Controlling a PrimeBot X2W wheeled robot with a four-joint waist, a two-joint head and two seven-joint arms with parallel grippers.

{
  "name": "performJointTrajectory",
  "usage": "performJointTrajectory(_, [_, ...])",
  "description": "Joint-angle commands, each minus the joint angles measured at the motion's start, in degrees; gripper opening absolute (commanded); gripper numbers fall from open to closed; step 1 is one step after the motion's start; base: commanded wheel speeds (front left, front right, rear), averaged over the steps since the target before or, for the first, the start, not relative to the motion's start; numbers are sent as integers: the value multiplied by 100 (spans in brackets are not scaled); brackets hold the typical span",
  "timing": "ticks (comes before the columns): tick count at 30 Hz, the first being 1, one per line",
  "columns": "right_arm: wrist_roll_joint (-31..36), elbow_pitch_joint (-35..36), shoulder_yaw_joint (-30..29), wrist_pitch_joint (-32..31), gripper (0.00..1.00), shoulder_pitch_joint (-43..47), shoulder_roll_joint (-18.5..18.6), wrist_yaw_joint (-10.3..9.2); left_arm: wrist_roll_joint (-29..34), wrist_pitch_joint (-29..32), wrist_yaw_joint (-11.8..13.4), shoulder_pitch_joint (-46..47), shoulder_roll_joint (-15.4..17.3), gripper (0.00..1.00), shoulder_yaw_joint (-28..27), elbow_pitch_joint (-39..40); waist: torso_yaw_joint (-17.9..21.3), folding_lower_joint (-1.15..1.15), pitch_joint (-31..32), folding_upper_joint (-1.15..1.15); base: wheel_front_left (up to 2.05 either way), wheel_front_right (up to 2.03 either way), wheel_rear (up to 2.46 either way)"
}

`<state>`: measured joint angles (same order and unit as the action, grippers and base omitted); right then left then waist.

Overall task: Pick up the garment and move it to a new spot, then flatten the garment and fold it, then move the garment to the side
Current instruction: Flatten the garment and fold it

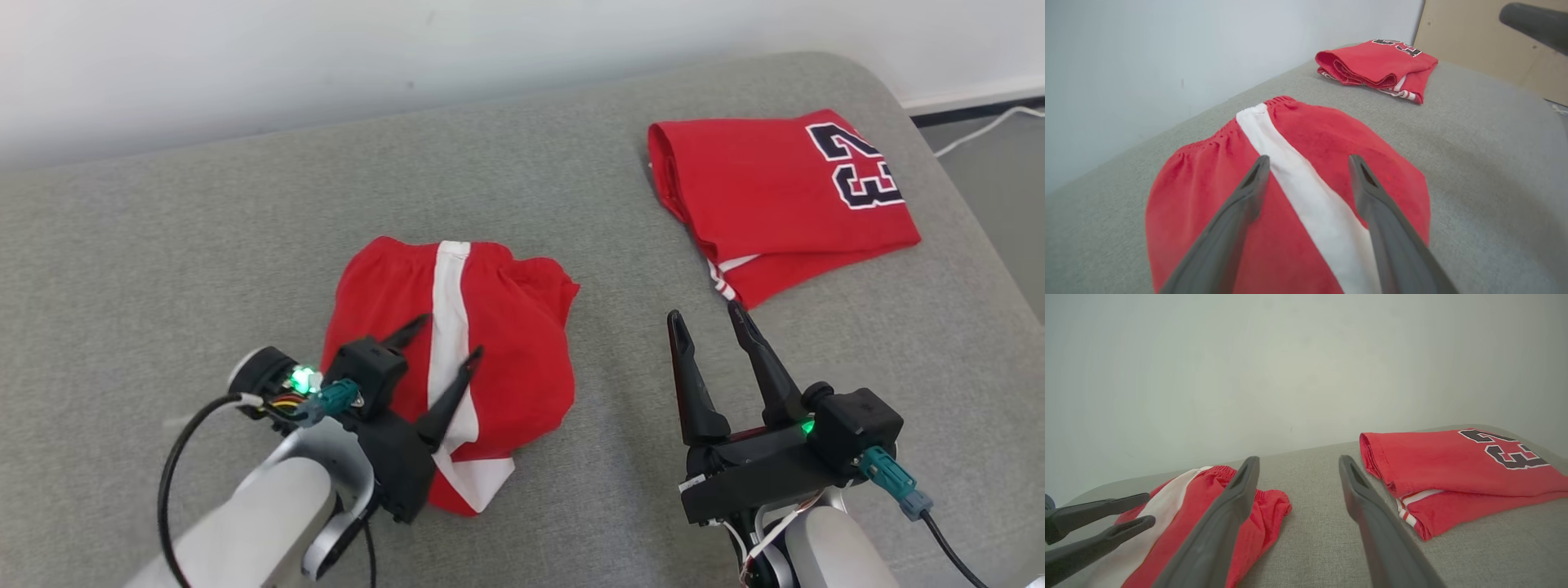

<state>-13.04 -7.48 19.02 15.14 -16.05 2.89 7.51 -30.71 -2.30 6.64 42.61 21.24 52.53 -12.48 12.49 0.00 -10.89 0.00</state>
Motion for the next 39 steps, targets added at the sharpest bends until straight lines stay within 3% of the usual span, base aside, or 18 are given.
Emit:
performJointTrajectory(1, [-19, 10, 15, 5, 100, -40, -3, -4, 21, -20, 33, 48, 17, 100, -8, -100, 81, 0, -40, 0, 0, 0, 0])
performJointTrajectory(6, [-18, 3, -3, 4, 100, -5, -2, -4, -28, 24, -5, 63, -85, 100, 57, -621, 150, 0, -30, 0, 0, 0, 0])
performJointTrajectory(7, [-19, -2, -4, 4, 100, -1, -2, -4, -66, 11, -53, 51, -98, 70, 58, -708, 156, 0, -25, 0, 0, 0, 0])
performJointTrajectory(8, [-19, -1, -5, 4, 100, 3, -3, -4, -121, -55, -66, 37, -129, 22, 17, -759, 158, 0, -18, 0, 0, 0, 0])
performJointTrajectory(9, [-16, 2, -11, 5, 100, 10, -3, -4, -101, -67, -91, 31, -135, 0, 25, -832, 155, 0, -8, 0, 0, 0, 0])
performJointTrajectory(19, [49, -49, -62, 5, 100, 146, -2, -4, -305, -555, -24, 137, -255, 0, -256, -808, -218, 0, 181, 0, 0, 0, 0])
performJointTrajectory(27, [73, -106, -107, 5, 100, 251, -2, -4, -547, -847, 522, -475, 98, 0, -712, 34, -774, 0, 305, 0, 0, 0, 0])
performJointTrajectory(32, [74, -141, -92, 4, 100, 271, -1, -4, -901, -1069, 1035, -1378, 408, 0, -1224, 759, -1039, 0, 318, 0, 0, 0, 0])
performJointTrajectory(39, [99, -179, -85, 4, 100, 233, 0, -4, -1197, -1262, 1415, -2425, 495, 0, -1922, 1144, -1172, 0, 269, 0, 0, 0, 0])
